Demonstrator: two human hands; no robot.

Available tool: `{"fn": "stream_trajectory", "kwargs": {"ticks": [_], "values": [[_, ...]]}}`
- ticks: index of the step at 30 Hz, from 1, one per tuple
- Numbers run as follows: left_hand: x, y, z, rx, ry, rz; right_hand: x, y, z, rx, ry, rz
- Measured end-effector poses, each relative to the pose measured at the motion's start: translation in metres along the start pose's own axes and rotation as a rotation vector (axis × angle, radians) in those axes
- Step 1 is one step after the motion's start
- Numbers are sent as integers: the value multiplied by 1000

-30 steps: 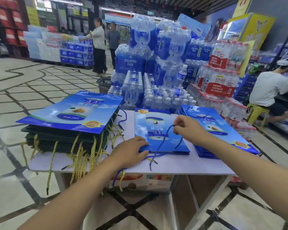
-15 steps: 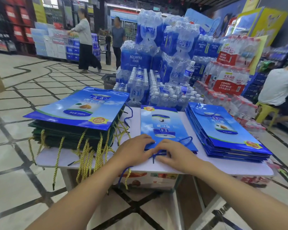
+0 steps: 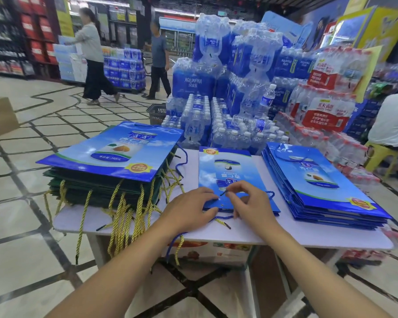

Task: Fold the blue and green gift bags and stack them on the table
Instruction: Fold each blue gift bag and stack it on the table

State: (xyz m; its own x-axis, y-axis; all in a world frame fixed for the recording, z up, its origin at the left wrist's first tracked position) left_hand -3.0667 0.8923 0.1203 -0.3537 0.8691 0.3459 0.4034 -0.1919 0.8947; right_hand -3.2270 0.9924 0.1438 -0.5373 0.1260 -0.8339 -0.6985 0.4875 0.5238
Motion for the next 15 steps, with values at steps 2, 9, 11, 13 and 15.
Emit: {"fn": "stream_trajectory", "kwargs": {"ticks": [2,9,11,13,15], "values": [[0,0,0,2,2,-1,3,-2,-5,56,-6,-23],[-1,-1,-2,20,-4,6,17,-7,-7,102,95,125],[-2,-2,-1,28,-4,8,17,-10,-7,97,109,181],[-3,-4,-1,24,0,9,18,-12,-7,96,118,247],[-5,-5,-1,19,2,9,18,-13,-7,103,140,297]]}}
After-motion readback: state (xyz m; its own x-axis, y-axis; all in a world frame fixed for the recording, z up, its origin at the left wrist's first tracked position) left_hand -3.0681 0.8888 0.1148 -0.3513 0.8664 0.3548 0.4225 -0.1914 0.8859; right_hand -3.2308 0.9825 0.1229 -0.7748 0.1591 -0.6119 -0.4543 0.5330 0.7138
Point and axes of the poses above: each hand's wrist, its own z-axis away from the middle knuckle, its own y-axis out of the back of the hand, x = y × z, the point moved 3 cm from there along -z, towards the middle knuckle, and after that the axes turned 12 degrees about -y, right-handed, at the moved point
